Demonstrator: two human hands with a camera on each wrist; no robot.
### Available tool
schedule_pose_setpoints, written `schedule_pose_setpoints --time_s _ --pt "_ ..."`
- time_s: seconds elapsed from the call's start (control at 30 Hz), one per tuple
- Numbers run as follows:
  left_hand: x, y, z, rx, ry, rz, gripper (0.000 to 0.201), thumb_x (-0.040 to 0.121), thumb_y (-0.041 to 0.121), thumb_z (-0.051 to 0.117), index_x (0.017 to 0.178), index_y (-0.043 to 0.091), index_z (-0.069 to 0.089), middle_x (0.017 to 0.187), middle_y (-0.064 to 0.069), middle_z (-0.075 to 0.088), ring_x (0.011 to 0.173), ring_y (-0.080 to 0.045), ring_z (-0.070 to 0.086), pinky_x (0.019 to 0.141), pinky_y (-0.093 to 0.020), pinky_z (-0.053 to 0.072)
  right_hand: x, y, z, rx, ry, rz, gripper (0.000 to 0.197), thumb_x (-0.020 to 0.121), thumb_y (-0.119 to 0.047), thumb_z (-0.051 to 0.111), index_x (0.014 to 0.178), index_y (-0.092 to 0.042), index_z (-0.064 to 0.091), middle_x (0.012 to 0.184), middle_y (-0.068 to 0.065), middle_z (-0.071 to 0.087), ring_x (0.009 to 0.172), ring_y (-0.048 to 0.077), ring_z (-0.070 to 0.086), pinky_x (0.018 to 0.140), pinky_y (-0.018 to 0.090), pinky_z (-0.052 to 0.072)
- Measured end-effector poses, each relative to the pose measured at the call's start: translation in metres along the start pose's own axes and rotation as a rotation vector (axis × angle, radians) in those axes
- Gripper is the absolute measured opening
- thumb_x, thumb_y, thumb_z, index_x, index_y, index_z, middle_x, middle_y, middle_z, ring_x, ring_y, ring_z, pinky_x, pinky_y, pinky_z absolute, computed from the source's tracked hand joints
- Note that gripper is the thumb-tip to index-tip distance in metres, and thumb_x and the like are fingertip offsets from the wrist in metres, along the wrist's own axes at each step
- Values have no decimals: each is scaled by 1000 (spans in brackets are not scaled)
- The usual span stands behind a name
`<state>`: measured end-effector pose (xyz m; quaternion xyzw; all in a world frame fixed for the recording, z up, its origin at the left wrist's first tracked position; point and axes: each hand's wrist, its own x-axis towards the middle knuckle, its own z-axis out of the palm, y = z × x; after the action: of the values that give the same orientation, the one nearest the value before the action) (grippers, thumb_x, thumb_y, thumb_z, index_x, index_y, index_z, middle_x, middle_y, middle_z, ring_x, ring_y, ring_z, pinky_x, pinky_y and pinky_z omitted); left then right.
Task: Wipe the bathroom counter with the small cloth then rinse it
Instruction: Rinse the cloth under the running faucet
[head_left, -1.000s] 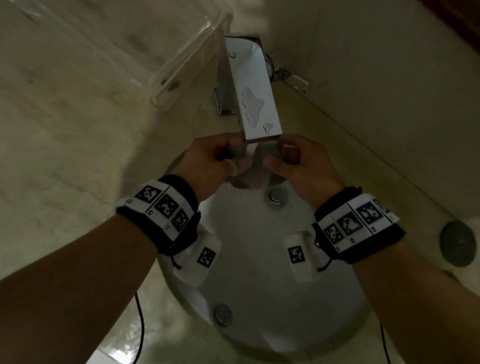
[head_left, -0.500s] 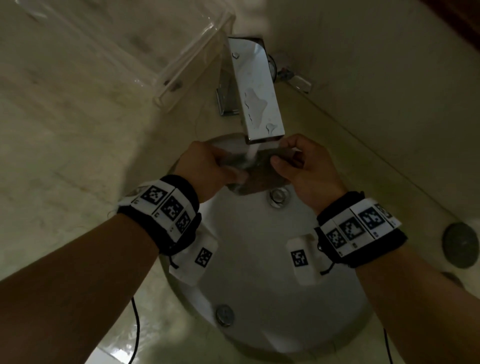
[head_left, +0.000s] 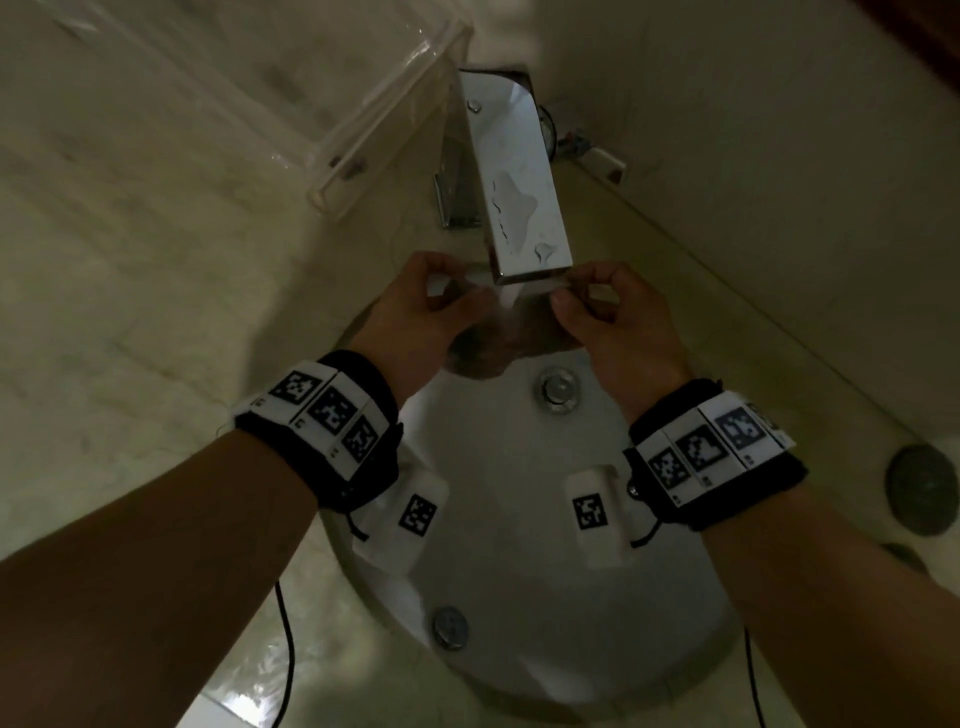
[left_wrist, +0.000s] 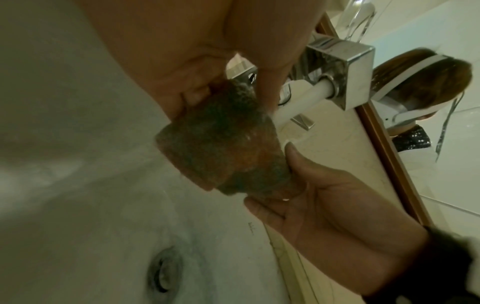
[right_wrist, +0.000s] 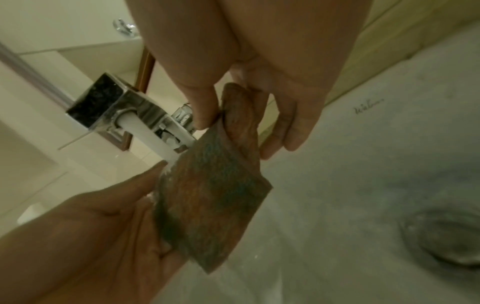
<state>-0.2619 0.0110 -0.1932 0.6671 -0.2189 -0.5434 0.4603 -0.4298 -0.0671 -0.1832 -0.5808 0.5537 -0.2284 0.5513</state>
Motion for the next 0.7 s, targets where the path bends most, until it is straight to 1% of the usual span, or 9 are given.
schedule_pose_setpoints --time_s 0.07,0.13,0.2,0.27,0.33,0.4,0.5,0.6,0.7 --pt "-1 -3 -2 -11 -64 15 53 77 23 80 120 21 49 107 -2 68 90 -16 69 75 -28 59 -1 1 -1 40 -53 17 33 85 -13 69 116 -13 56 100 7 70 91 13 69 78 27 57" --pt "-2 -5 -5 48 -126 44 64 67 22 88 119 24 52 117 -3 65 99 -18 67 78 -31 59 -2 2 -4 28 -134 -6 49 79 -7 73 121 -21 53 114 9 67 107 19 65 83 32 57" --pt "-4 -6 -5 62 -160 68 56 70 4 84 116 17 55 113 -4 65 96 -18 64 73 -24 59 -4 2 -5 -11 -186 -39 63 73 0 75 124 -27 51 119 9 64 109 17 62 80 28 58" --pt "-5 -5 -5 39 -177 80 51 71 -13 76 112 10 56 104 -5 66 91 -18 64 69 -20 58 -5 3 -6 -26 -199 -72 68 68 4 77 123 -27 52 118 8 63 108 16 62 79 25 57" --pt "-6 -5 -5 -27 -204 64 51 70 -21 71 111 4 56 104 -7 67 92 -21 67 71 -26 59 -7 1 -6 -11 -207 -92 66 65 9 78 119 -20 54 114 4 63 103 7 62 77 20 54" --pt "-5 -6 -6 -57 -227 33 53 68 -19 72 115 -1 55 111 -9 68 101 -28 68 79 -36 60 -9 1 -6 -22 -224 -95 65 62 14 78 115 -16 55 107 -4 62 94 -6 62 74 14 52" --pt "-8 -1 -6 0 -270 50 67 54 3 81 117 4 58 116 -14 68 107 -34 66 88 -50 58 -12 0 -7 -94 -245 -98 65 58 11 82 114 -14 58 107 -12 59 93 -16 58 77 12 52" --pt "-11 2 -4 30 -285 68 76 45 19 81 118 8 62 117 -16 68 107 -34 66 91 -55 55 -12 2 -8 -94 -236 -71 64 55 10 84 110 -12 61 107 -8 61 92 -12 59 81 18 54" --pt "-10 -1 -4 13 -295 50 67 56 10 81 120 11 61 117 -17 68 105 -35 66 84 -55 57 -11 5 -8 -115 -215 -76 57 52 4 87 100 -17 66 114 0 61 104 4 60 87 28 53"
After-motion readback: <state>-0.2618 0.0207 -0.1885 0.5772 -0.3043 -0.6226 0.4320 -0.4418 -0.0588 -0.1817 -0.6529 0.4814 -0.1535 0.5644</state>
